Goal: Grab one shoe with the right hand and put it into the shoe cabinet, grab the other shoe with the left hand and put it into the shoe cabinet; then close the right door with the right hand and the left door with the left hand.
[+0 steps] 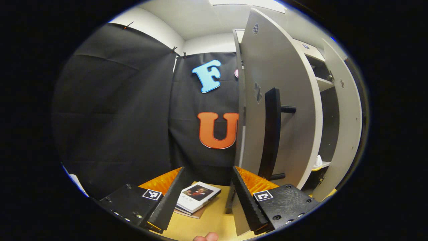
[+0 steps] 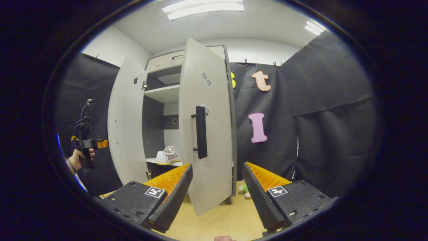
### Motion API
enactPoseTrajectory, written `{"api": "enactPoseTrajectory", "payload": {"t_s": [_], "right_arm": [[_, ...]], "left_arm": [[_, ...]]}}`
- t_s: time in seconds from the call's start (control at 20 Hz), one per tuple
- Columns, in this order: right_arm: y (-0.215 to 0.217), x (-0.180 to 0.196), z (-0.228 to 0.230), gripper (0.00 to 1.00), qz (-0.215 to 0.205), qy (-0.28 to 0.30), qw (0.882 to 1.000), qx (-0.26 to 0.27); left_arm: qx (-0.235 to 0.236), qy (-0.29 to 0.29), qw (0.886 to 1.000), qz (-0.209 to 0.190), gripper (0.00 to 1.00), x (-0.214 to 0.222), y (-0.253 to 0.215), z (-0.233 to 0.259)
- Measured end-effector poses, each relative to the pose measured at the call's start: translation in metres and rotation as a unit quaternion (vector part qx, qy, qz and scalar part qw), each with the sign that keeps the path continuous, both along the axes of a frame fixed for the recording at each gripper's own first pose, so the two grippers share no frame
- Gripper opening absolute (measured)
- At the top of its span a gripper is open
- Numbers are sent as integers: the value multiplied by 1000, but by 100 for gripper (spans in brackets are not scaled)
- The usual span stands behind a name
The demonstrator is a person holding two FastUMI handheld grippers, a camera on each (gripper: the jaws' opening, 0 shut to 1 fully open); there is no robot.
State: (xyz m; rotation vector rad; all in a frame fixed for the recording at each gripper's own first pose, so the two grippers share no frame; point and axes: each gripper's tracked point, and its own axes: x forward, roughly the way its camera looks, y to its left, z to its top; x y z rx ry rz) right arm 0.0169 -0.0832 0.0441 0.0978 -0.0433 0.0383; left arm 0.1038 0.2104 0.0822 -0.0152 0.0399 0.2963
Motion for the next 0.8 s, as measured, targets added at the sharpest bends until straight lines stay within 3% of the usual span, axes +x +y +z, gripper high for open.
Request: {"api": "enactPoseTrajectory", "payload": {"t_s": [0.2, 0.4, 0.65, 0.8], "right_arm": [[-10, -5, -2, 97, -9, 1, 1000, -2], [-22, -12, -3, 93, -21, 3, 1000, -5], [-31, -14, -3, 97, -30, 3, 1000, -9], [-27, -15, 1, 97, -26, -7, 1000, -3]], "left_arm": [[-6, -2, 998, -66, 84, 32, -70, -3], [-4, -15, 998, -58, 85, 40, -89, 0], [-37, -21, 996, -80, 86, 9, -113, -3], [-19, -23, 996, -87, 86, -24, -129, -4]]}}
